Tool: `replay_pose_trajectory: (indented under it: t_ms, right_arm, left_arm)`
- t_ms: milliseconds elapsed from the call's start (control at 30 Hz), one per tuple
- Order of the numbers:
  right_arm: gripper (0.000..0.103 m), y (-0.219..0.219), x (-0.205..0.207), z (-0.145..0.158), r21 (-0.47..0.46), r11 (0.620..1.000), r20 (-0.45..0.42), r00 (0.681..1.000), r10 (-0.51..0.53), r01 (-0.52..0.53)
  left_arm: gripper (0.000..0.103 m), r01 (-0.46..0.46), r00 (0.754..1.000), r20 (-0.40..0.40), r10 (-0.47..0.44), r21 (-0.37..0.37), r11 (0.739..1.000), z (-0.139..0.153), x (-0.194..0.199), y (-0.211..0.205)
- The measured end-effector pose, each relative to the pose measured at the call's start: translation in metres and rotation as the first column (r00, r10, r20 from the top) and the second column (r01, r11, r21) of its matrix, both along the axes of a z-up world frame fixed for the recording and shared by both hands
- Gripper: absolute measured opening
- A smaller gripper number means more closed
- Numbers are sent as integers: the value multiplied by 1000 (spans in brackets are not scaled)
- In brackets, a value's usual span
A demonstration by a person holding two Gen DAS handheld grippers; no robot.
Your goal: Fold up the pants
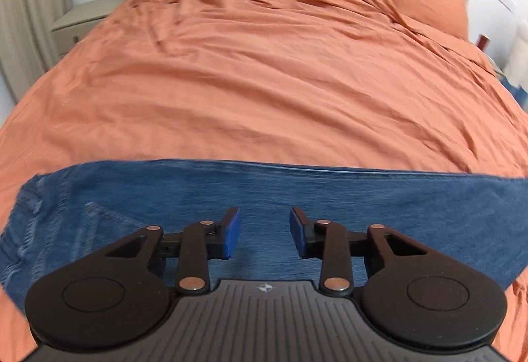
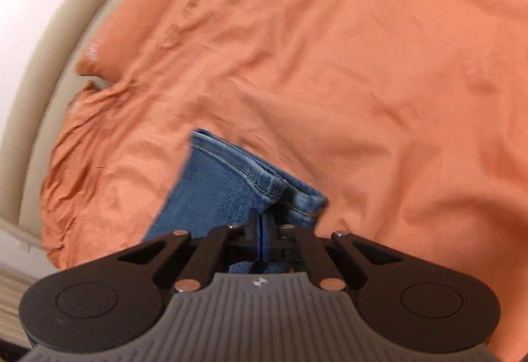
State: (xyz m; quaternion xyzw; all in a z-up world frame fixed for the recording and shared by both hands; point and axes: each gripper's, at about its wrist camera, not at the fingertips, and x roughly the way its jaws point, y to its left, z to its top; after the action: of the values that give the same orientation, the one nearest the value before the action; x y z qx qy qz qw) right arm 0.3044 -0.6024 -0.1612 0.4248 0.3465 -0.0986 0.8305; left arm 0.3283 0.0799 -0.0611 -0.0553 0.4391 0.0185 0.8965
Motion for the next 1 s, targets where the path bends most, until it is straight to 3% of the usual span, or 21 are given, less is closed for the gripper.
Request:
replay_pose_trajectory:
  t_ms: [100, 233, 433, 467, 500, 567, 833, 933, 1000]
  right_arm:
    - [0, -2, -4, 2, -45, 999, -3, 1000, 23, -23]
    - [0, -9, -5, -32, 19, 1000, -81, 997, -20, 21]
    - [4, 0, -1, -26, -29, 999, -96, 995, 20, -22]
    - [9, 2, -3, -23, -24, 999, -85, 996, 41, -43]
    - [24, 3, -7, -21, -8, 998, -76, 995, 60, -61]
    - [40, 7, -14, -22, 40, 996, -61, 995, 80, -78]
    - [38, -1, -16, -61, 215, 977, -48, 999, 8, 3]
    - [33, -6, -2, -64, 212, 977, -31, 999, -13, 19]
    - [22, -10, 7, -66, 209, 977, -38, 999, -30, 37]
  left_arm:
    - [37, 53, 999, -11, -53, -27, 998, -5, 9, -22]
    - [37, 99, 995, -16, -99, -36, 994, -6, 17, -50]
    - [37, 143, 990, -25, -142, 37, 989, 1, 19, -89]
    - [37, 150, 988, -27, -149, 38, 988, 1, 19, -93]
    - [37, 162, 987, -28, -161, 38, 986, 0, 20, -99]
    - [37, 184, 983, -37, -182, 44, 982, -2, 21, -110]
    - [37, 266, 963, -70, -261, 80, 961, -12, 34, -154]
    - [37, 294, 954, -83, -288, 82, 952, -18, 41, -168]
    - [37, 309, 949, -91, -302, 78, 948, -22, 46, -178]
